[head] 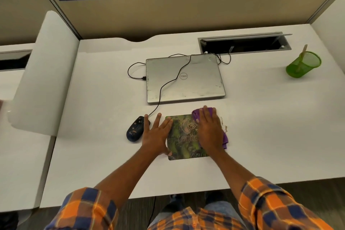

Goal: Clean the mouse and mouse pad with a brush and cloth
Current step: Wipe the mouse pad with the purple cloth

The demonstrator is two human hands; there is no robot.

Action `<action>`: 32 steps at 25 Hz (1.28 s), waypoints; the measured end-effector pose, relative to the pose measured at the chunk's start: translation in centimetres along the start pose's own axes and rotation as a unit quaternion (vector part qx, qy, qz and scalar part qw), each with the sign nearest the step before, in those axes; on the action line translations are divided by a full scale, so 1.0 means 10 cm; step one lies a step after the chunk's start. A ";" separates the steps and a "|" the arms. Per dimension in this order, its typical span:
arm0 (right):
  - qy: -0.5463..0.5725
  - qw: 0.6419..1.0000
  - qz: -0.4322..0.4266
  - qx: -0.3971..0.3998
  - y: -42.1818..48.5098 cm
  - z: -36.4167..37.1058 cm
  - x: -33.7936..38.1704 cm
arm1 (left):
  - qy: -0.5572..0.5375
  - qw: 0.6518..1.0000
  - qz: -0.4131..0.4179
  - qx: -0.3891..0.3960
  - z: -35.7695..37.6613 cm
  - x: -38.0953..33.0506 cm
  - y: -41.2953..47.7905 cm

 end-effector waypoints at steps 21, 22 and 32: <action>0.005 0.997 0.076 -0.023 -0.13 -0.12 0.31 | -0.001 1.000 0.017 -0.003 0.03 0.04 0.03; 0.014 0.999 0.045 -0.016 -0.26 -0.05 0.49 | -0.004 1.000 0.015 -0.007 0.03 0.05 0.02; -0.026 0.999 -0.030 0.036 -0.60 0.10 0.39 | 0.004 1.000 0.022 -0.002 0.07 0.09 0.05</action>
Point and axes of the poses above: each hand's wrist, its own y-axis towards the middle knuckle, its own z-axis out of the palm, x = y × z, the point moved 1 cm from there along y, towards the middle knuckle, and after that the axes turned 6 degrees about -x, right-handed, at the moved point
